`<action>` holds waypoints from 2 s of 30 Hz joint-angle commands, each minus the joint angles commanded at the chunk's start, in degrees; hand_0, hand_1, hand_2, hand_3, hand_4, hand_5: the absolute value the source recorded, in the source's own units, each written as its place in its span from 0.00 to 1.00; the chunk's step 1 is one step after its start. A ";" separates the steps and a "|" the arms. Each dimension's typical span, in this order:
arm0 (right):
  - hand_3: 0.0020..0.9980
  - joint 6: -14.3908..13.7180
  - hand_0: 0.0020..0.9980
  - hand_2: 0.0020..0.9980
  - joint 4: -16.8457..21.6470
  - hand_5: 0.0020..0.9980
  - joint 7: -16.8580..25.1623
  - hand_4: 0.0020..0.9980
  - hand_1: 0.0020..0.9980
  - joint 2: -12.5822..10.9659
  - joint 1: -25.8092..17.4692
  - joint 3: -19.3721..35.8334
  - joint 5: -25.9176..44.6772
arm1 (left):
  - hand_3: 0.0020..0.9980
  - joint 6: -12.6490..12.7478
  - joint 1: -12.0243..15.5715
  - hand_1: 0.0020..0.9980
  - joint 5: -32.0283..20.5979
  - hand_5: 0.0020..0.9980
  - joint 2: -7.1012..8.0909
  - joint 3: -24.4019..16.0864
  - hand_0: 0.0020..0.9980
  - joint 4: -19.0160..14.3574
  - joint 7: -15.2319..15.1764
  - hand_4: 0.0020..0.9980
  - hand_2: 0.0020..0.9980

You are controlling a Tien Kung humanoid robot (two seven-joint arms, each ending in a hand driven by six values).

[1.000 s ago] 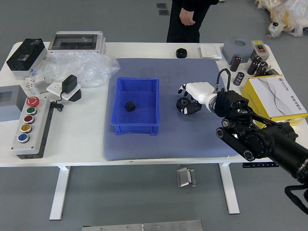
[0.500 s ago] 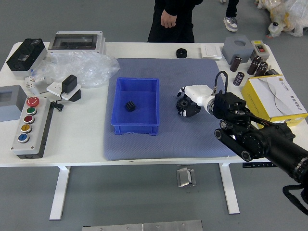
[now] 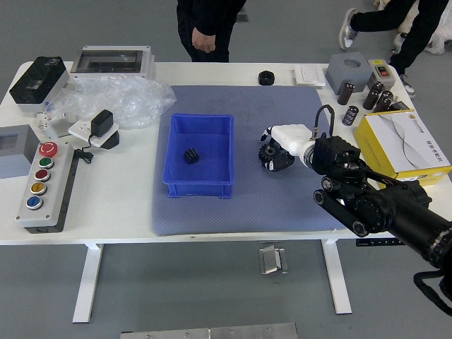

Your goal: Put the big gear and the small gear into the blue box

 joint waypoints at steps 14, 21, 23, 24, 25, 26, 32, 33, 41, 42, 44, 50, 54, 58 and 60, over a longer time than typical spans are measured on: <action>0.63 -1.42 0.52 0.51 -0.55 0.27 0.26 0.68 0.45 0.10 -0.10 -1.89 0.27 | 0.82 0.01 -0.04 0.82 -0.06 0.31 -0.01 0.00 0.85 0.00 0.00 0.66 0.79; 0.60 -2.99 0.53 0.46 -1.02 0.20 0.74 0.72 0.42 0.22 -0.18 -2.29 -0.14 | 0.82 0.01 -0.05 0.82 -0.06 0.31 -0.04 -0.03 0.85 0.00 0.00 0.66 0.79; 0.60 -3.59 0.53 0.46 -1.03 0.20 0.98 0.72 0.42 0.15 -0.11 -2.02 -0.33 | 0.82 0.02 -0.06 0.82 -0.09 0.31 -0.03 -0.01 0.85 0.00 0.00 0.66 0.79; 0.60 -3.77 0.53 0.46 -1.01 0.20 1.05 0.72 0.42 0.10 -0.08 -1.87 -0.41 | 0.82 0.02 -0.05 0.82 -0.10 0.31 -0.02 0.01 0.85 0.00 0.00 0.66 0.79; 0.60 -3.94 0.53 0.46 -0.93 0.20 1.10 0.72 0.42 0.03 -0.01 -1.66 -0.57 | 0.82 0.03 -0.03 0.82 -0.11 0.31 0.00 0.02 0.85 0.00 0.00 0.66 0.79; 0.59 -4.03 0.55 0.44 -0.83 0.19 1.12 0.71 0.41 -0.05 0.05 -1.47 -0.69 | 0.82 0.03 -0.02 0.82 -0.12 0.31 0.02 0.03 0.85 0.00 0.01 0.66 0.79; 0.58 -4.12 0.55 0.44 -0.02 0.20 1.01 0.73 0.41 -0.87 0.56 -0.31 -1.34 | 0.82 0.00 0.04 0.82 -0.08 0.31 0.12 -0.03 0.85 0.00 -0.02 0.66 0.79; 0.58 -4.04 0.55 0.44 0.18 0.20 0.94 0.73 0.41 -1.12 0.72 -0.08 -1.45 | 0.82 -0.01 0.06 0.82 -0.07 0.31 0.15 -0.05 0.85 0.00 -0.02 0.66 0.79; 0.57 -3.51 0.56 0.44 1.14 0.21 0.58 0.73 0.40 -2.11 1.50 1.12 -1.73 | 0.82 -0.09 0.27 0.82 0.08 0.31 0.19 -0.16 0.85 0.00 0.03 0.66 0.79; 0.57 -3.46 0.56 0.44 1.34 0.21 0.54 0.73 0.40 -2.23 1.53 1.23 -1.72 | 0.82 -0.10 0.27 0.82 0.11 0.31 0.19 -0.19 0.85 0.00 0.03 0.66 0.79; 0.58 -3.29 0.56 0.44 1.91 0.20 0.36 0.73 0.40 -2.63 1.68 1.65 -1.92 | 0.82 -0.09 0.29 0.82 0.11 0.31 0.23 -0.19 0.85 0.00 0.04 0.66 0.79; 0.59 -2.71 0.58 0.44 4.09 0.18 -0.31 0.69 0.41 -3.84 2.29 3.36 -2.94 | 0.82 -0.06 0.45 0.82 0.10 0.31 0.47 -0.25 0.85 0.00 0.05 0.66 0.79; 0.59 -2.16 0.58 0.44 6.13 0.18 -0.91 0.69 0.41 -4.51 2.63 4.41 -3.93 | 0.82 -0.13 0.49 0.82 0.20 0.31 0.49 -0.42 0.85 0.00 0.04 0.66 0.79; 0.59 -1.50 0.58 0.44 9.50 0.17 -1.84 0.68 0.41 -4.97 2.61 5.73 -5.72 | 0.82 -0.19 0.56 0.82 0.28 0.31 0.44 -0.61 0.85 0.00 0.07 0.66 0.79; 0.59 -1.22 0.58 0.44 11.57 0.17 -2.35 0.68 0.41 -5.11 2.52 6.39 -6.67 | 0.82 -0.20 0.61 0.82 0.29 0.31 0.43 -0.66 0.85 0.00 0.09 0.66 0.79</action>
